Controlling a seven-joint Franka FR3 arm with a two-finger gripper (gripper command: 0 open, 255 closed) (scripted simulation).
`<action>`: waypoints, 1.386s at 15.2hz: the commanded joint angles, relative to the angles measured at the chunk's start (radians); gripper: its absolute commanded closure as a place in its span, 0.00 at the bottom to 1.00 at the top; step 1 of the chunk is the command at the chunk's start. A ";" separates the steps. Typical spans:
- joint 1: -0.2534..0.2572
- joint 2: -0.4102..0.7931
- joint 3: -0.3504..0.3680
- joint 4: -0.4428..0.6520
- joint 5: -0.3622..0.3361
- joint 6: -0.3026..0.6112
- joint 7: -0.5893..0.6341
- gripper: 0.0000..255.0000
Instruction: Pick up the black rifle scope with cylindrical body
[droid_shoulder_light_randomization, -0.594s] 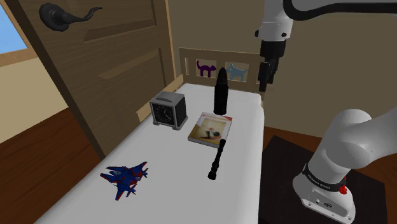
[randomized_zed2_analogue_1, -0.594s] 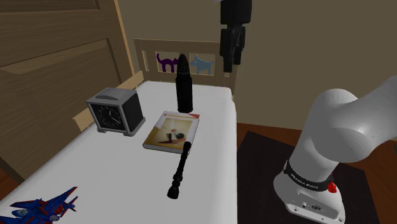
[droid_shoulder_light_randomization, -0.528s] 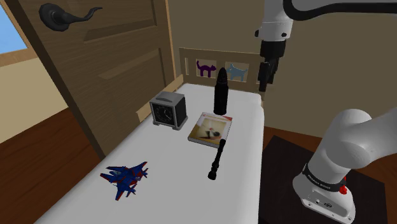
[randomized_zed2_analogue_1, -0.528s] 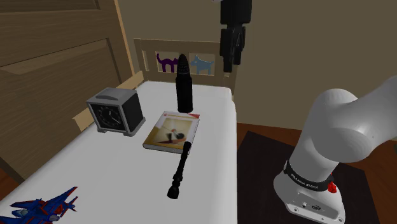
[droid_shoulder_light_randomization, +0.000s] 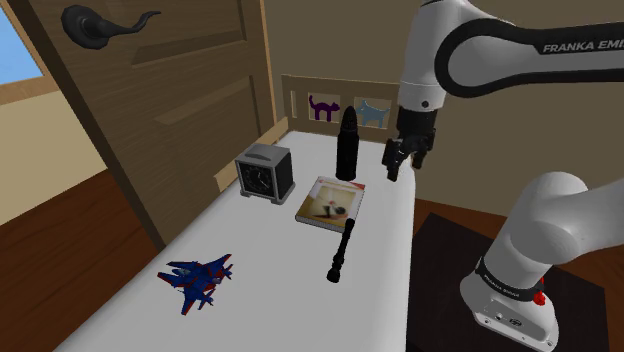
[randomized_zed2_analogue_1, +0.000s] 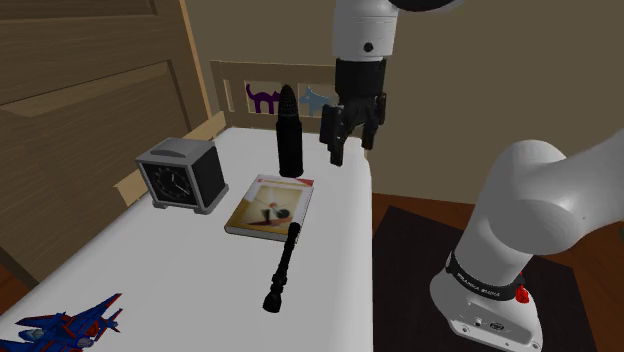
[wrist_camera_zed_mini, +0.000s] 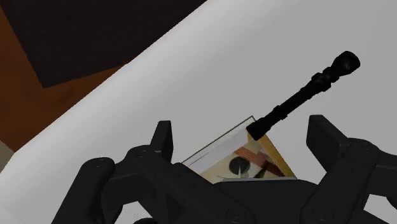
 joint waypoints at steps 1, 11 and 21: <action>-0.009 -0.010 0.063 -0.043 0.047 0.057 0.116 0.00; -0.106 0.154 0.444 -0.142 0.246 0.433 0.651 0.00; -0.412 0.471 0.857 -0.083 0.191 0.776 1.114 0.00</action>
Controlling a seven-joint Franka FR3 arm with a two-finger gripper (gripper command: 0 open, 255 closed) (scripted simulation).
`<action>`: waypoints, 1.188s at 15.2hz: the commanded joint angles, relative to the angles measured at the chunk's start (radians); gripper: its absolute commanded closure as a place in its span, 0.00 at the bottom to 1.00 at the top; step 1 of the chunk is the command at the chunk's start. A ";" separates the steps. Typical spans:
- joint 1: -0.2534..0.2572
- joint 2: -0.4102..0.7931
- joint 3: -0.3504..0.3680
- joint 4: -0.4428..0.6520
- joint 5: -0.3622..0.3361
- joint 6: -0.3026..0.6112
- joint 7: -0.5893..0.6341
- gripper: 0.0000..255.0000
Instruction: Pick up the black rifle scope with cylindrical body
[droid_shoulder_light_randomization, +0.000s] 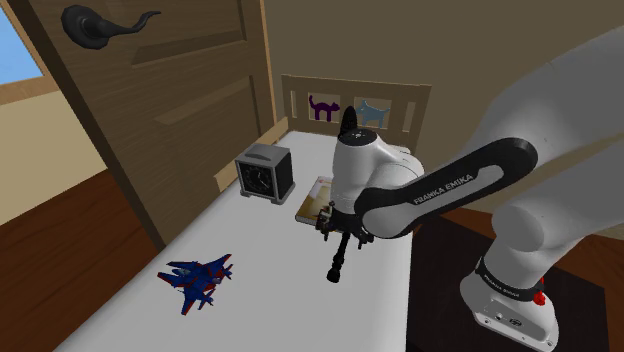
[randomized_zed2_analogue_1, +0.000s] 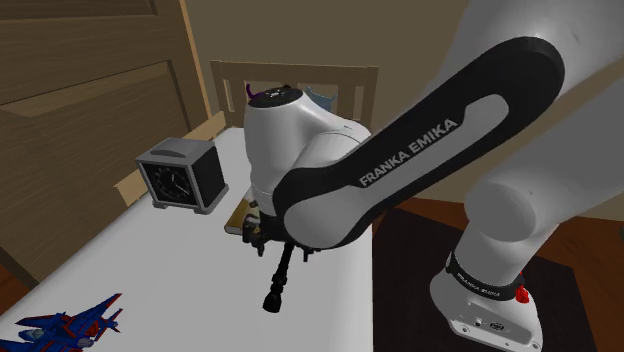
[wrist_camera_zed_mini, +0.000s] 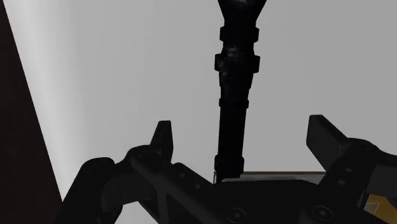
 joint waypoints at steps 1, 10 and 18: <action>-0.031 0.032 0.038 -0.007 -0.014 0.041 0.024 0.00; -0.120 0.112 0.133 -0.023 -0.069 0.134 0.069 1.00; -0.094 0.092 0.108 -0.021 -0.052 0.113 0.057 1.00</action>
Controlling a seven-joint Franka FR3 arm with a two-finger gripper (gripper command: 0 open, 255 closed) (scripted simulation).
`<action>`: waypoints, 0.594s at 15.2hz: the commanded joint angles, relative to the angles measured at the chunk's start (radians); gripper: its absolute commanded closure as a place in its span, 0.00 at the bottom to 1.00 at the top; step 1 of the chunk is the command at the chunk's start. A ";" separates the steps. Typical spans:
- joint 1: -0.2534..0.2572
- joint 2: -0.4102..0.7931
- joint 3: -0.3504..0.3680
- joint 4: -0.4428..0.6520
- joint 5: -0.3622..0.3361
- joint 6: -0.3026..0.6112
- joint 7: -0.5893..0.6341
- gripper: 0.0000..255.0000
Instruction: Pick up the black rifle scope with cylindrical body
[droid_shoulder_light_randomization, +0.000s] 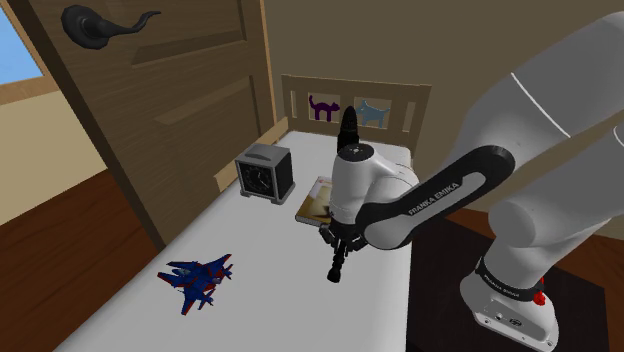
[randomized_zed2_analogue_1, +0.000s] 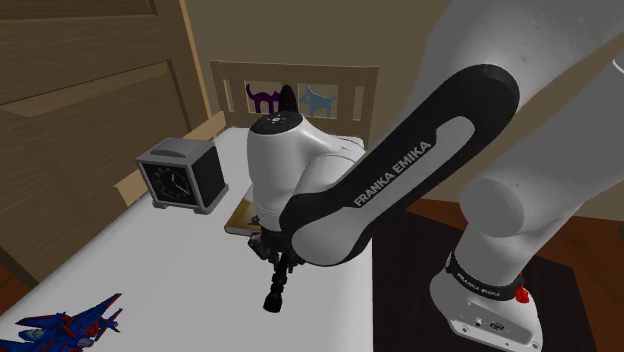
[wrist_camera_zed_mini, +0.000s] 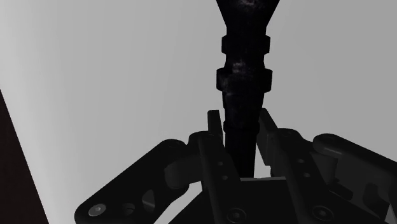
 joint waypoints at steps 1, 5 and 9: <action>0.034 -0.028 -0.036 0.005 0.022 -0.031 -0.018 1.00; 0.096 -0.093 -0.108 0.021 0.058 -0.110 -0.050 1.00; 0.138 -0.148 -0.166 0.041 0.076 -0.186 -0.072 1.00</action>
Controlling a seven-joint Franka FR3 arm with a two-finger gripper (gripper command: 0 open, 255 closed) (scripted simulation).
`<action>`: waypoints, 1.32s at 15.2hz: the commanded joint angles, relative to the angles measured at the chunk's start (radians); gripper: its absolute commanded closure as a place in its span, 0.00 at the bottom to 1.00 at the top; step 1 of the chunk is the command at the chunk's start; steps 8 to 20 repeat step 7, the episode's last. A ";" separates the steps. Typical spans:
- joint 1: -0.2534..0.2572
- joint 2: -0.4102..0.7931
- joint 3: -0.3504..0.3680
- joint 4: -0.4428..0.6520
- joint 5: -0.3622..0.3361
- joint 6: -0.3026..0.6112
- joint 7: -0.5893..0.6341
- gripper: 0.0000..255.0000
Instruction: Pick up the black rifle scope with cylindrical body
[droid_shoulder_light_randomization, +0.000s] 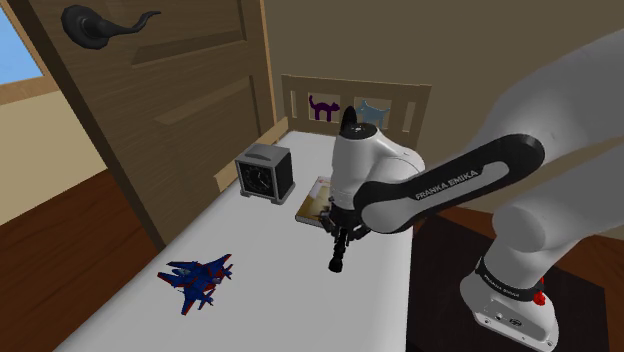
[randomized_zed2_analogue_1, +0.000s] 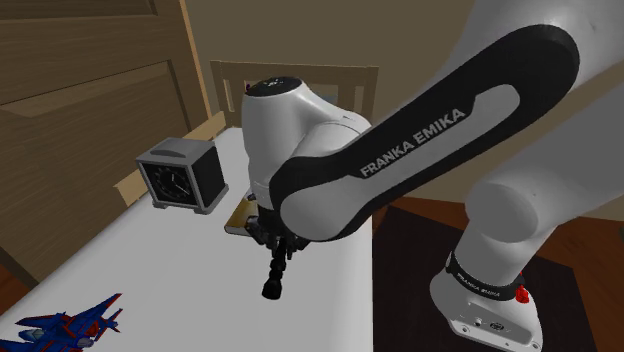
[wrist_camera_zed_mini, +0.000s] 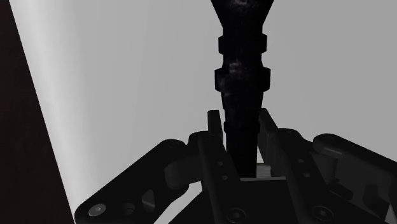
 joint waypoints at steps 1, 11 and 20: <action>0.020 -0.027 -0.027 0.009 0.008 -0.037 -0.009 1.00; 0.048 -0.075 -0.076 0.034 0.013 -0.111 -0.022 1.00; 0.048 -0.075 -0.076 0.034 0.013 -0.111 -0.022 1.00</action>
